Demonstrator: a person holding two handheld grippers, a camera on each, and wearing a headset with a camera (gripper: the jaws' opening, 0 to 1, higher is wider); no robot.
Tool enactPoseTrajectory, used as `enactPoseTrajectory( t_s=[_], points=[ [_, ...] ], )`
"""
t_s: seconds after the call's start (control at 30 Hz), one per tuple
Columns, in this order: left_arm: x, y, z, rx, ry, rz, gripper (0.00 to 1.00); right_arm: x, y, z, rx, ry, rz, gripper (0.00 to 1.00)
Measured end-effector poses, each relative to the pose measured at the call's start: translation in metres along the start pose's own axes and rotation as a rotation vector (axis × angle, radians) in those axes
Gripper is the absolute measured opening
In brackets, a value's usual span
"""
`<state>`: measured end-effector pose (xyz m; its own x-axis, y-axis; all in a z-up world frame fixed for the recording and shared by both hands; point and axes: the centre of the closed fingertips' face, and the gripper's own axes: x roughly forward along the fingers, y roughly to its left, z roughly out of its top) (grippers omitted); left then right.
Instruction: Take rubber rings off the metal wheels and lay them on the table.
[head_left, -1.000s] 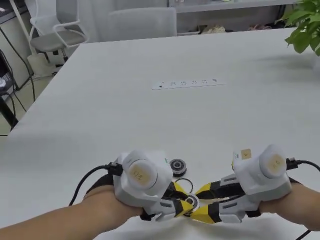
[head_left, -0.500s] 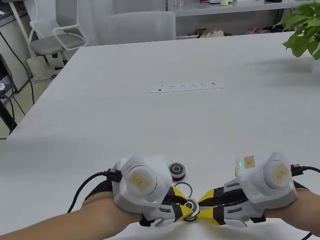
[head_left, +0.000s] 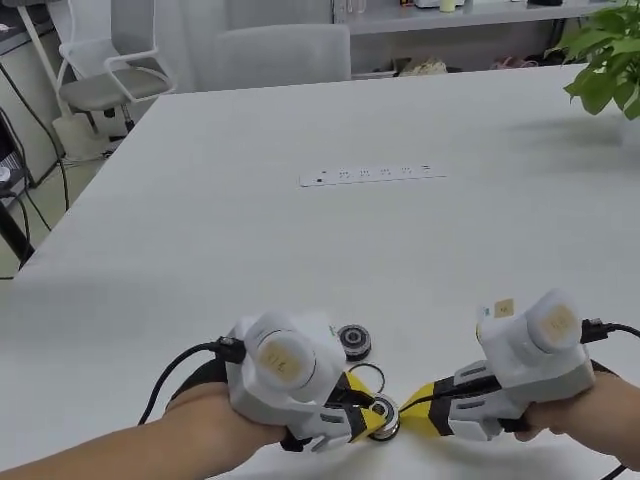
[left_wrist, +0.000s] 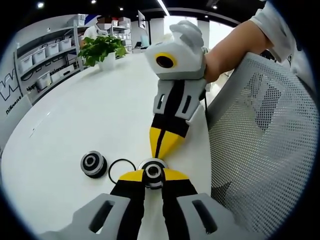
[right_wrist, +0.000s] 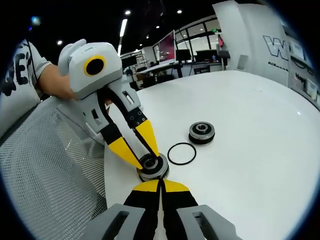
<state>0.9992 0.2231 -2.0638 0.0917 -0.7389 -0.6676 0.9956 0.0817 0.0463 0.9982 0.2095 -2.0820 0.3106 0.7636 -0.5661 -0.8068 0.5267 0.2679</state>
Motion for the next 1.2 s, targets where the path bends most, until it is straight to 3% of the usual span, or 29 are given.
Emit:
enactPoseTrajectory(
  t_s=[0.33,0.47,0.5,0.57,0.63,0.7,1.2],
  points=[
    [0.0,0.0,0.0,-0.002,0.004,0.001,0.07,-0.003,0.0,0.005,0.11,-0.043,0.012,0.0],
    [0.0,0.0,0.0,-0.007,0.005,0.002,0.07,-0.003,0.0,0.006,0.121,-0.05,0.011,0.0],
    [0.0,0.0,0.0,-0.007,0.004,0.0,0.07,-0.004,-0.005,0.009,0.108,-0.069,-0.014,0.0],
    [0.001,0.0,0.0,-0.009,0.004,0.001,0.07,-0.006,-0.002,0.014,0.184,-0.094,0.017,0.0],
    [0.001,0.0,0.0,-0.008,0.005,0.002,0.07,-0.004,-0.002,0.012,0.132,-0.084,-0.002,0.0],
    [0.001,0.0,0.0,-0.006,0.005,0.004,0.07,-0.006,-0.001,0.016,0.172,-0.103,0.02,0.0],
    [0.001,-0.001,0.001,-0.008,0.008,0.013,0.07,-0.005,0.005,0.019,0.177,-0.105,0.029,0.0]
  ],
)
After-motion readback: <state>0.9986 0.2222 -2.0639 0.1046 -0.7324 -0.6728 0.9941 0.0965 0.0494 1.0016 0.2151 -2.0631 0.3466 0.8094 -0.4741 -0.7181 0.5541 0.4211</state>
